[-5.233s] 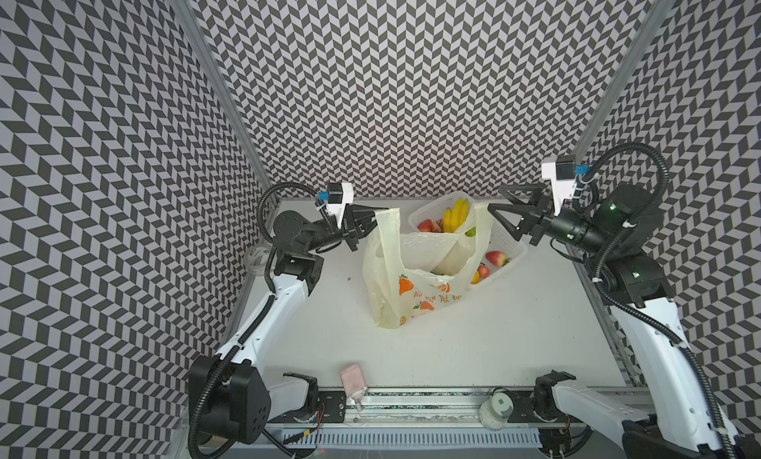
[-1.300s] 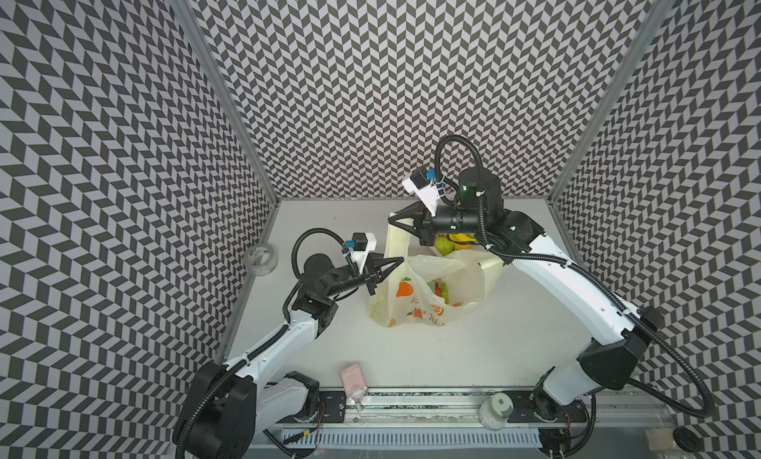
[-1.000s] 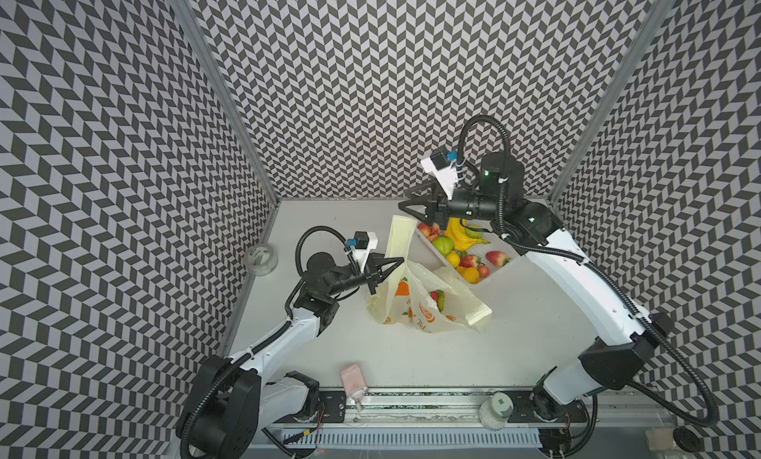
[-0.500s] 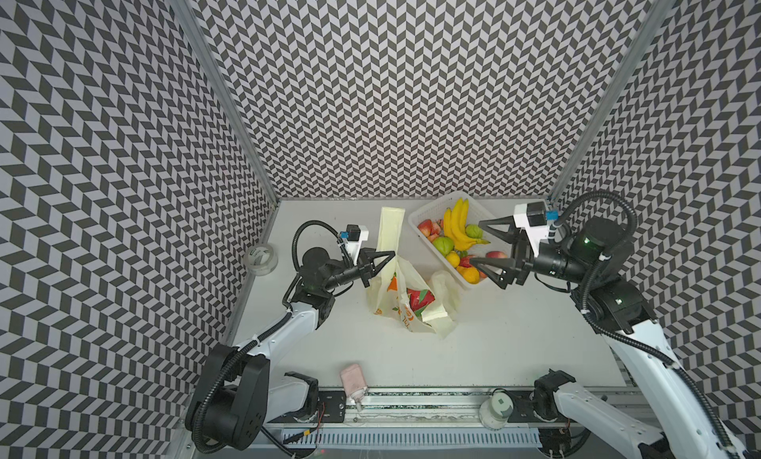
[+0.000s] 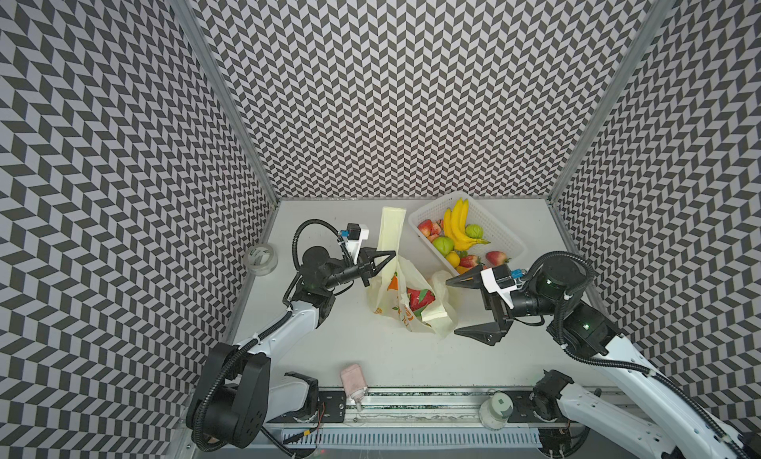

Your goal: Place the fake fruits into the plastic bag and tie a complex knot

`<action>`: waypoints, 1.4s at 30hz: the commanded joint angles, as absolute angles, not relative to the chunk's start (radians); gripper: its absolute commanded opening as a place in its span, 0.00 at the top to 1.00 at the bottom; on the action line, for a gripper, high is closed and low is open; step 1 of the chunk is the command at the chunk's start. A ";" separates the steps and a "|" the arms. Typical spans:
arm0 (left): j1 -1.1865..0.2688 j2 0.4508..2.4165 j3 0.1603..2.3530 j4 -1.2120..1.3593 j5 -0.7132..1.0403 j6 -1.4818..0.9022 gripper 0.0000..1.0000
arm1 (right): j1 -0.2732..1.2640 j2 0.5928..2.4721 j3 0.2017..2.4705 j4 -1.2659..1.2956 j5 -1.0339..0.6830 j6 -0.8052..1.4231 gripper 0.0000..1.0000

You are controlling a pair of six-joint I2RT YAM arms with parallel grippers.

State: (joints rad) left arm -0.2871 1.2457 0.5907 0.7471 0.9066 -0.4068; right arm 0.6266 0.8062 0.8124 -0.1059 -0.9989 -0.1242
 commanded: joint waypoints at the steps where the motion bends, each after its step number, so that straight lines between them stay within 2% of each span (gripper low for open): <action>1: -0.279 1.250 0.623 0.782 0.927 -0.422 1.00 | 0.653 0.836 0.805 -0.016 -0.976 -0.191 0.00; 8: -0.279 1.250 0.624 0.793 0.940 -0.432 1.00 | 0.691 0.907 0.802 0.043 -0.898 -0.218 0.01; 10: -0.280 1.252 0.624 0.793 0.943 -0.432 1.00 | 0.692 0.925 0.800 0.087 -0.924 -0.201 0.06; 13: -0.279 1.250 0.623 0.794 0.947 -0.431 1.00 | 0.693 0.950 0.806 0.143 -0.967 -0.161 0.27; 17: -0.279 1.250 0.623 0.794 0.946 -0.433 1.00 | 0.693 0.978 0.836 0.154 -0.978 -0.142 0.75; 19: -0.278 1.247 0.624 0.795 0.946 -0.437 1.00 | 0.693 0.988 0.848 0.172 -0.957 -0.114 0.94; 20: -0.278 1.245 0.624 0.796 0.945 -0.437 1.00 | 0.692 0.996 0.858 0.177 -0.936 -0.095 1.00; 22: -0.275 1.236 0.626 0.790 0.940 -0.440 0.95 | 0.692 1.012 0.880 0.177 -0.888 -0.070 1.00; 29: -0.205 1.153 0.621 0.726 0.908 -0.434 0.69 | 0.675 1.058 0.936 0.165 -0.739 -0.013 1.00; 36: -0.137 1.033 0.642 0.615 0.909 -0.406 0.34 | 0.630 1.085 0.969 0.178 -0.687 0.063 1.00; 39: -0.127 0.965 0.672 0.521 0.892 -0.361 0.29 | 0.611 1.097 0.981 0.173 -0.686 0.074 1.00; 42: -0.131 0.892 0.701 0.451 0.926 -0.330 0.30 | 0.603 1.094 0.977 0.176 -0.695 0.072 1.00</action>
State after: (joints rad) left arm -0.1303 0.9569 0.6582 0.5426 0.9039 -0.3786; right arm 0.6121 1.0935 0.9512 0.1139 -0.7040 0.0578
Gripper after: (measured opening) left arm 0.709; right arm 0.047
